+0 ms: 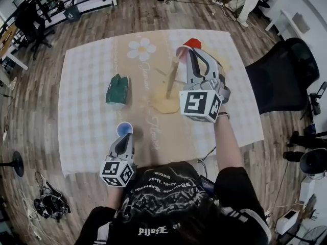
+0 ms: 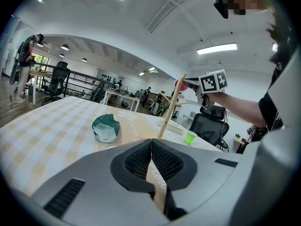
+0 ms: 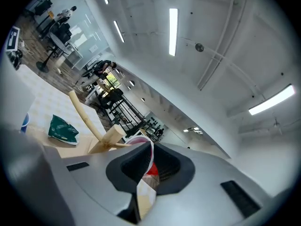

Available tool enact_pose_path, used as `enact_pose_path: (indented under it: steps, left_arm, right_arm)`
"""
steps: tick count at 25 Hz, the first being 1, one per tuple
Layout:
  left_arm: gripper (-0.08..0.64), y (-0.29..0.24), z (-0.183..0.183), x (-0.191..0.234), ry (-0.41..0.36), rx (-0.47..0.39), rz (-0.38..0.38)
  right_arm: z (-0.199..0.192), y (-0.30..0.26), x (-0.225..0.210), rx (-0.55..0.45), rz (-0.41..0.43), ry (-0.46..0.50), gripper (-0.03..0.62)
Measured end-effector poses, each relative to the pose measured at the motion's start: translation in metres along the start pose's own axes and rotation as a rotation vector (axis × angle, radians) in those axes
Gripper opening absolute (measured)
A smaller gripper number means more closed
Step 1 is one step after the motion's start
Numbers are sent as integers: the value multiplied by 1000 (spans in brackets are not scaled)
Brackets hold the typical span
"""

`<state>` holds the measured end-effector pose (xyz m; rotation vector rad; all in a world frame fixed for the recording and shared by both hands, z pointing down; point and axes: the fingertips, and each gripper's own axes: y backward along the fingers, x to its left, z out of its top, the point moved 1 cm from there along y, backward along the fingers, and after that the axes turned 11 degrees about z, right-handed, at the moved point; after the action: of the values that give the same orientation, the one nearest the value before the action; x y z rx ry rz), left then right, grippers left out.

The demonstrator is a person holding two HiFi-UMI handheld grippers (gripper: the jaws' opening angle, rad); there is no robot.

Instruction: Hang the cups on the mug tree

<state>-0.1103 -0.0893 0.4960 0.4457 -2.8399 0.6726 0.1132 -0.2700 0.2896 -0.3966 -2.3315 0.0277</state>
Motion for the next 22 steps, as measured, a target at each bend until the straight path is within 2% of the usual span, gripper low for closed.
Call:
enact_pose_path:
  steps: [6,10,17,22]
  left_arm:
    - [21,0,-3,4,42,0,-14]
    - [20,1,-3,5,53,0,-10]
    - [21,1,-2,5,57,0,-8]
    - [21,0,-3,7,62,3,-9]
  right_arm:
    - [3,5,10,-10,-23,66,31]
    - [4,8,20,-9,-28,149,31]
    - [-3,9,37,11,-9,241,34]
    - [-7,10,47,18,9,266,34]
